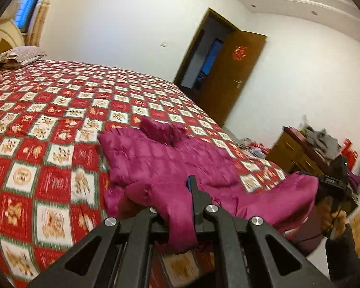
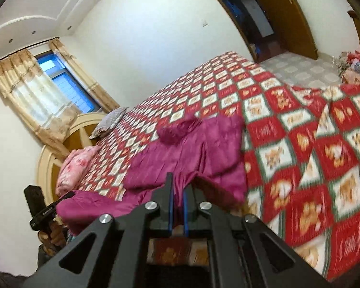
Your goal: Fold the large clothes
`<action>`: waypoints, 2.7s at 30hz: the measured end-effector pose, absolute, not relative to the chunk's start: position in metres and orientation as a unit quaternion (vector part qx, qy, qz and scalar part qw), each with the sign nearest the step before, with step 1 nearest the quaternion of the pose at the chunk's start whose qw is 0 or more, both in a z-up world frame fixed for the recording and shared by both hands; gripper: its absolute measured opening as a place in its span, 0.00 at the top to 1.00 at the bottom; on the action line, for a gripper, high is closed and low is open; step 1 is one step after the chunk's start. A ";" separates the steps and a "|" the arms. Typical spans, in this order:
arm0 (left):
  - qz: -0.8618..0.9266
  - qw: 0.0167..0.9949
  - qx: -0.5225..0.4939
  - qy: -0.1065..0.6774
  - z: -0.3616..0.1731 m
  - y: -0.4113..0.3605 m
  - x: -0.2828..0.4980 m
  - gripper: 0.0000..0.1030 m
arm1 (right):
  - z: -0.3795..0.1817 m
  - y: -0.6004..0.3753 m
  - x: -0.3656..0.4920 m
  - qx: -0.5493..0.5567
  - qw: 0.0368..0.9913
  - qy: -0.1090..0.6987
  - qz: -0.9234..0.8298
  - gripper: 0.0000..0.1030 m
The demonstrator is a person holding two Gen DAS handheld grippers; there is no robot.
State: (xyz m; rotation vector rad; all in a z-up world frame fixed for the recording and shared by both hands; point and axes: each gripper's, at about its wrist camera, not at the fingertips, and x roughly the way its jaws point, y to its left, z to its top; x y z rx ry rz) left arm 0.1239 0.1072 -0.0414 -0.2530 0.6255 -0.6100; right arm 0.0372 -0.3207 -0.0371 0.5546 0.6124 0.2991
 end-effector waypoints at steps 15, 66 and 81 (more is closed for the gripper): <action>-0.264 0.895 -0.129 0.336 -0.070 0.098 0.182 0.94 | -0.060 -0.333 0.106 0.276 0.899 0.322 0.107 0.91; -0.205 0.898 -0.007 0.390 -0.084 -0.005 0.437 0.28 | -0.144 -0.173 0.453 0.168 0.814 0.551 0.079 0.32; -0.153 0.885 0.062 0.435 -0.117 -0.092 0.495 0.28 | -0.178 -0.267 0.380 0.138 0.836 0.529 0.045 0.78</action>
